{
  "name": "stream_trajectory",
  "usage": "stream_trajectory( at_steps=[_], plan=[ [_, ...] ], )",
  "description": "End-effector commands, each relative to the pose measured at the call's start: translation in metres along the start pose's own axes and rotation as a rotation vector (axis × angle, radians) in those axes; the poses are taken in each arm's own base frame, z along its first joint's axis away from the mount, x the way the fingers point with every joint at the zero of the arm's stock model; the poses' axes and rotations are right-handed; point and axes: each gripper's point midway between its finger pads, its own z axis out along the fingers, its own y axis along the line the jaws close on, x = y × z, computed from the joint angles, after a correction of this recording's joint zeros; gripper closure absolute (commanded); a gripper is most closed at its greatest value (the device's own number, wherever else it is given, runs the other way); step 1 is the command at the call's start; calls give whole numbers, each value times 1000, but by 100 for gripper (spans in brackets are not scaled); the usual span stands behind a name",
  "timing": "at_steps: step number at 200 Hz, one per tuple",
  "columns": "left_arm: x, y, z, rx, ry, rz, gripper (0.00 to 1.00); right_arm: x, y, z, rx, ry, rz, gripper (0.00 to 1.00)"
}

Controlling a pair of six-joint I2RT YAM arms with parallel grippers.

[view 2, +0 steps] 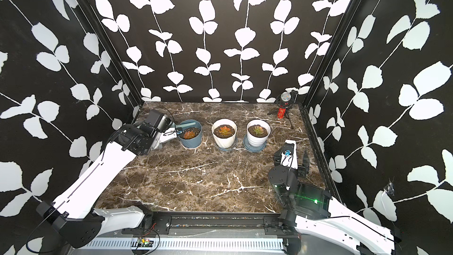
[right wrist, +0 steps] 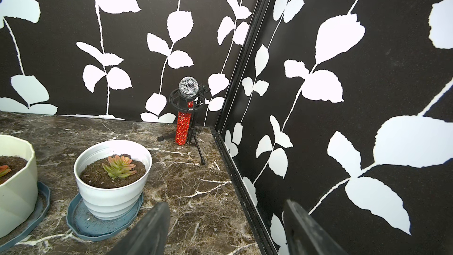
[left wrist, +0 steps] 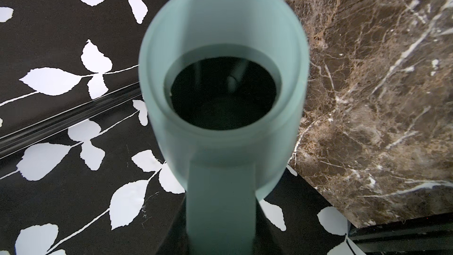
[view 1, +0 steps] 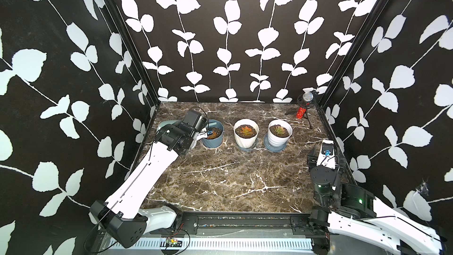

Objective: Water the succulent around the soil edge
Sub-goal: Water the soil of the potted plant with water.

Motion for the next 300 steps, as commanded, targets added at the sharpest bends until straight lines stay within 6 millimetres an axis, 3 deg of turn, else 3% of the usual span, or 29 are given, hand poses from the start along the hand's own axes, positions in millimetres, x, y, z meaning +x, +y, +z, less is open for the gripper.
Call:
stream_trajectory(
  at_steps=[1,85,222,300],
  plan=[
    [11,19,-11,-85,20,-44,100,4,2,2,8,2,8,24],
    [27,15,-15,-94,63,-24,100,4,2,2,5,6,11,24],
    [-8,14,-20,-72,-32,-28,100,5,0,2,10,6,15,24],
    [-5,14,-29,-90,-53,2,100,6,-1,2,12,5,12,24]
  ],
)
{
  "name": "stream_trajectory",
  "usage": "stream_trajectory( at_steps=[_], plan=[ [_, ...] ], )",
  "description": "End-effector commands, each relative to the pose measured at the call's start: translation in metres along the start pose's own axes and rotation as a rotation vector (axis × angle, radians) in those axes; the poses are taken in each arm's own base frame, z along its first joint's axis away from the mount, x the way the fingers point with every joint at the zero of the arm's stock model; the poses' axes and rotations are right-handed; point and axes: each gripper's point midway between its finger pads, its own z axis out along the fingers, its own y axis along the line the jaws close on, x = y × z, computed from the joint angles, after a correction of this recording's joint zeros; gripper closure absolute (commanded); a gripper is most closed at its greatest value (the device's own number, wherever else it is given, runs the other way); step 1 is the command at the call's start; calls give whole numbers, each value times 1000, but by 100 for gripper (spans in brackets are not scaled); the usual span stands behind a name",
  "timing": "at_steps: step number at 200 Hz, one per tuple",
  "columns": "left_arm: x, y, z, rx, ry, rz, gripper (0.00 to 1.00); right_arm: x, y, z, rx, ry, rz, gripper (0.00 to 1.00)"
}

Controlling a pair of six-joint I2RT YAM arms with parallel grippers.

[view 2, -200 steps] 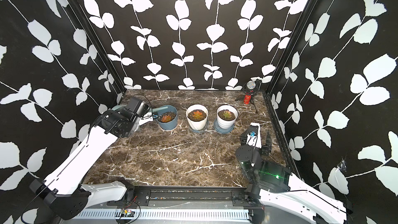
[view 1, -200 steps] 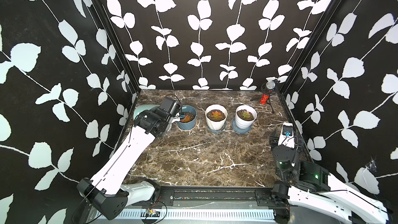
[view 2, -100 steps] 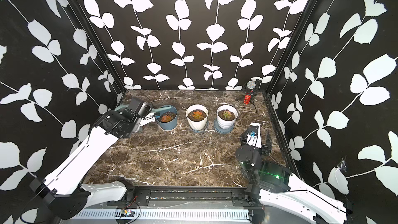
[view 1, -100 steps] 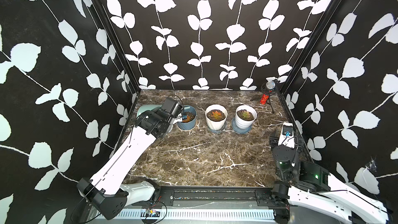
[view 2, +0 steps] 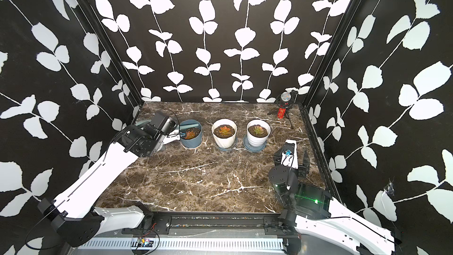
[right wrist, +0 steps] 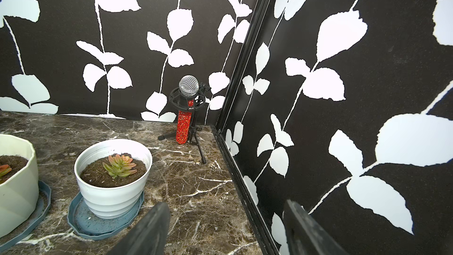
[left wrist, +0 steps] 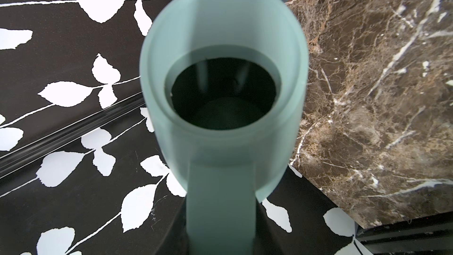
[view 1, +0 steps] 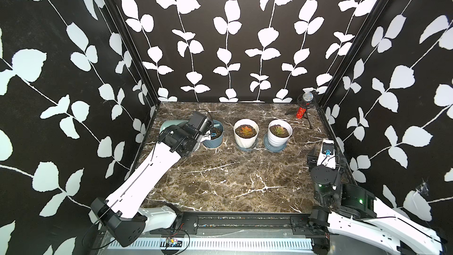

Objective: Water the succulent around the soil edge
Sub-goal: Water the soil of the potted plant with water.

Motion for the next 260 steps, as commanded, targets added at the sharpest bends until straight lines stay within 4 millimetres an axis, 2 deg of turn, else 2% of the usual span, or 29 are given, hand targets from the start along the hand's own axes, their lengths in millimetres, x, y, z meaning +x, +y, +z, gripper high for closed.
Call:
stream_trajectory(
  at_steps=[1,132,260],
  plan=[
    [9,19,-19,-76,-28,-49,100,4,-1,1,16,-1,8,24],
    [10,7,-31,-58,-75,-7,100,2,0,1,15,0,6,24],
    [36,-9,-42,-45,-44,32,100,6,4,2,2,5,15,24]
  ],
)
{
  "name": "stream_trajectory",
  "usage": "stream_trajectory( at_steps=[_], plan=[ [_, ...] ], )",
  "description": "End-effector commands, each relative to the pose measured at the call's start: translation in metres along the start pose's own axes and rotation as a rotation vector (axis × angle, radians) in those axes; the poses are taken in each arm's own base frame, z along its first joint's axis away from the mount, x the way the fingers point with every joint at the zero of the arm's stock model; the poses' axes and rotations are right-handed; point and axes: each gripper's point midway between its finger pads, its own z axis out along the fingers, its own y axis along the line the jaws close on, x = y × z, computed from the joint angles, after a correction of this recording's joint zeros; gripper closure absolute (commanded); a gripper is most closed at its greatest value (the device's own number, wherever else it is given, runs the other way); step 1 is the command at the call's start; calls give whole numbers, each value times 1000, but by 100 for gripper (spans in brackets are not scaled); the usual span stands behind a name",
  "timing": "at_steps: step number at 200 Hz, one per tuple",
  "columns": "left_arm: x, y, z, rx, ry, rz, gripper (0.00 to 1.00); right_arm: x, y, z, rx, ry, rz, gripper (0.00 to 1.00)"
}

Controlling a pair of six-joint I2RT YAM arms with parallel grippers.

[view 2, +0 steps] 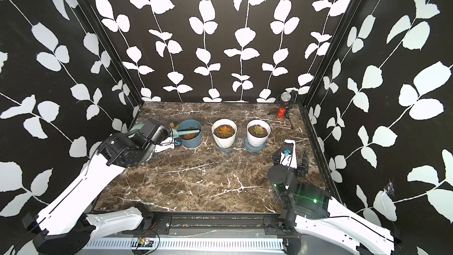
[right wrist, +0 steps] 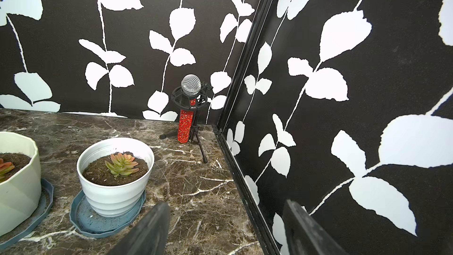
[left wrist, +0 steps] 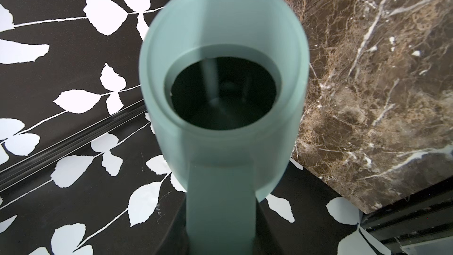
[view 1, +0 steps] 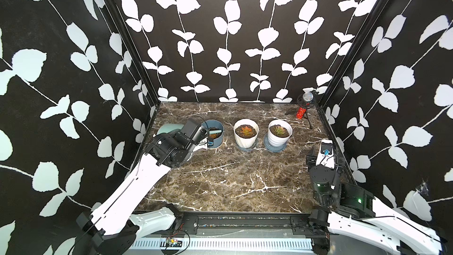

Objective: Water the succulent around the soil edge
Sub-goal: Water the soil of the potted plant with water.

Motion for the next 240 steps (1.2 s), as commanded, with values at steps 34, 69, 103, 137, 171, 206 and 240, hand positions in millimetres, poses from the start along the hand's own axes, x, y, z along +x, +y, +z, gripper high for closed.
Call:
stream_trajectory(
  at_steps=[34,69,103,137,171,206,240],
  plan=[
    [14,2,-15,-47,5,-4,100,6,-2,1,13,5,21,24],
    [20,1,-20,-52,8,-4,100,8,-3,1,12,6,31,24],
    [25,-2,-21,-53,16,3,100,9,-2,1,9,9,33,25],
    [29,-4,-22,-55,22,7,100,9,-3,1,10,10,35,25],
    [36,-8,-25,-57,26,6,100,9,-4,1,12,11,39,25],
    [44,-13,-26,-60,37,10,100,10,-3,1,11,14,45,25],
    [50,-17,-28,-57,45,14,100,11,0,1,7,17,44,25]
  ],
)
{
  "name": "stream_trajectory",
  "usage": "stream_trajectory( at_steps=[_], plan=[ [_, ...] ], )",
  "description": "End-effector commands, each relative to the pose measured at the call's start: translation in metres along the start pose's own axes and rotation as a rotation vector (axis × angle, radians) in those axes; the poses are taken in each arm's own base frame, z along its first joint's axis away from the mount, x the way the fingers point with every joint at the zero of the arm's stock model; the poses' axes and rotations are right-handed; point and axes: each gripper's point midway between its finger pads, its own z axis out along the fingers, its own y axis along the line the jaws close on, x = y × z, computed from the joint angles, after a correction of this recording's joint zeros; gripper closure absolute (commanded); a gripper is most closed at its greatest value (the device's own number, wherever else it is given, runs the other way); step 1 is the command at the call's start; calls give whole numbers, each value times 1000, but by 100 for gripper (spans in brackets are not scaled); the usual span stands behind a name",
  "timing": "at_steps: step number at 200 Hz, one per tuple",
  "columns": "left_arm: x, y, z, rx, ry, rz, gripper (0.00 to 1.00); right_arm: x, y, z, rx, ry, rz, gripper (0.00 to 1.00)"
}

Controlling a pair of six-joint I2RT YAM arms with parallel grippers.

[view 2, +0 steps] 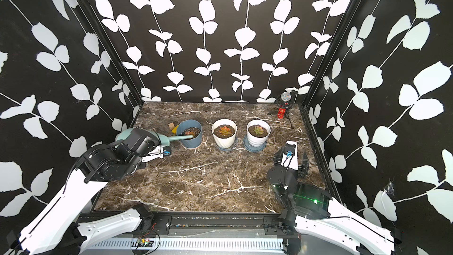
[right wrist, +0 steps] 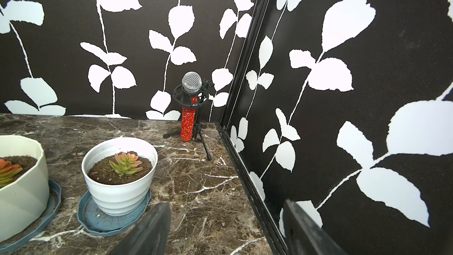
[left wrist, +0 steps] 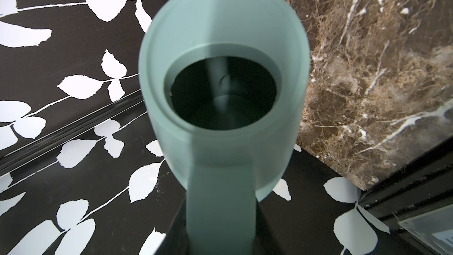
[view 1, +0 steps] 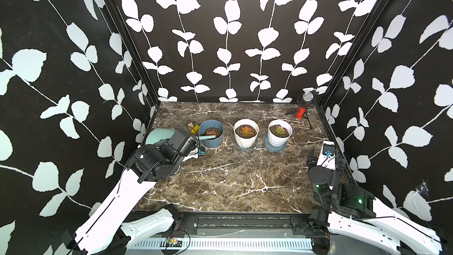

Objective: Water the succulent around the soil edge
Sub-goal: Water the soil of the potted plant with water.

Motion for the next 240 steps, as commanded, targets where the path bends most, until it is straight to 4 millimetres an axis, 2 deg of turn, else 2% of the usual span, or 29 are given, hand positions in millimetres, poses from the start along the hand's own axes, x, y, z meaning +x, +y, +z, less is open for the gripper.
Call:
stream_trajectory(
  at_steps=[1,156,240],
  plan=[
    [13,2,-5,-37,35,-18,100,4,0,1,14,5,-4,25],
    [42,-3,-12,-76,105,-15,100,7,1,1,4,13,7,25],
    [46,-6,-7,-76,155,10,100,9,-1,1,4,14,6,25]
  ],
)
